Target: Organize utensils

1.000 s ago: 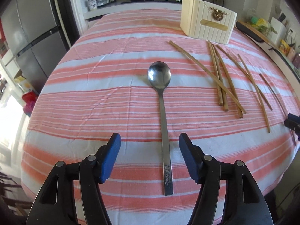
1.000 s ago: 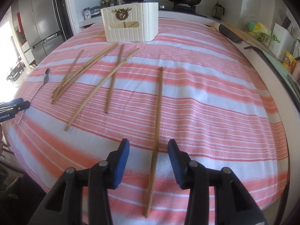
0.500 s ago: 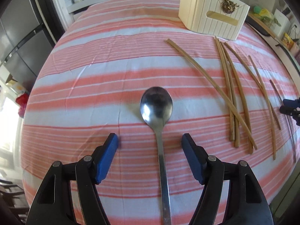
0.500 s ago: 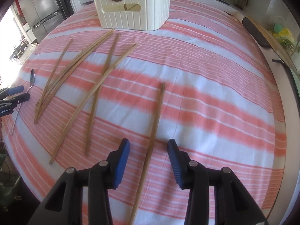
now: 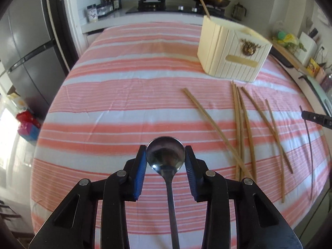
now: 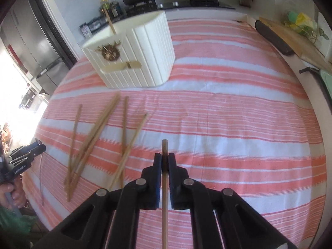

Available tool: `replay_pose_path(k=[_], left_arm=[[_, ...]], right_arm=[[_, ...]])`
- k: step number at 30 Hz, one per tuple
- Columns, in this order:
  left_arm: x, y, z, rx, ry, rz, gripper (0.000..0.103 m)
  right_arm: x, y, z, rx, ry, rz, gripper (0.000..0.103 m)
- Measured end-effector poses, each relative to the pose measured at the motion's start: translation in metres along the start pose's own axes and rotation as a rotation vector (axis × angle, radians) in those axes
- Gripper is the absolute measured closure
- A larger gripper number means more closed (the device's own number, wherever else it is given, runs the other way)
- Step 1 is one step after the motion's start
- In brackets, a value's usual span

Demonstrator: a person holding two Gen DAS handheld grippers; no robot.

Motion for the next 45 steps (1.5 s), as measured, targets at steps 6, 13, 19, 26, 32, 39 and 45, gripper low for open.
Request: replay_pose_path(k=[6,13,19,26,32,39,45], left_arm=[[-0.071,0.015,-0.003,0.011,-0.005,0.160,0.067],[-0.113,0.033,-0.002,0.015,-0.027,0.257,0.067],[-0.125,0.061,-0.002,0.026,-0.040,0.297,0.067],[-0.139,0.094,-0.001,0.057,-0.040,0.342,0.067],[-0.141,0.109,0.000,0.067,-0.065,0.354,0.067],[-0.149,0.148,0.002,0.074,-0.091,0.404,0.067],[-0.154,0.213,0.006,0.061,-0.077,0.509,0.067]], right_arm=[[-0.079,0.001,-0.021,-0.053,0.106,0.157,0.097],[-0.139,-0.004,-0.044,-0.104,0.158,0.326,0.097],[-0.162,0.009,-0.055,-0.128,0.157,0.452,0.097],[-0.172,0.038,-0.062,-0.112,0.169,0.511,0.098],[-0.179,0.055,-0.069,-0.129,0.175,0.517,0.098],[-0.188,0.080,-0.085,-0.156,0.170,0.543,0.098],[-0.201,0.129,-0.112,-0.196,0.168,0.634,0.098]])
Point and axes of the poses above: each gripper's, at about its wrist camera, not at the fingertips, and x roughly the way its jaws point, z to its right, y to its top, the point moved 1 cm from there along x, roughly the way its jaws point, and after that the axes turned 13 degrees about x, right-handed, at the moved point
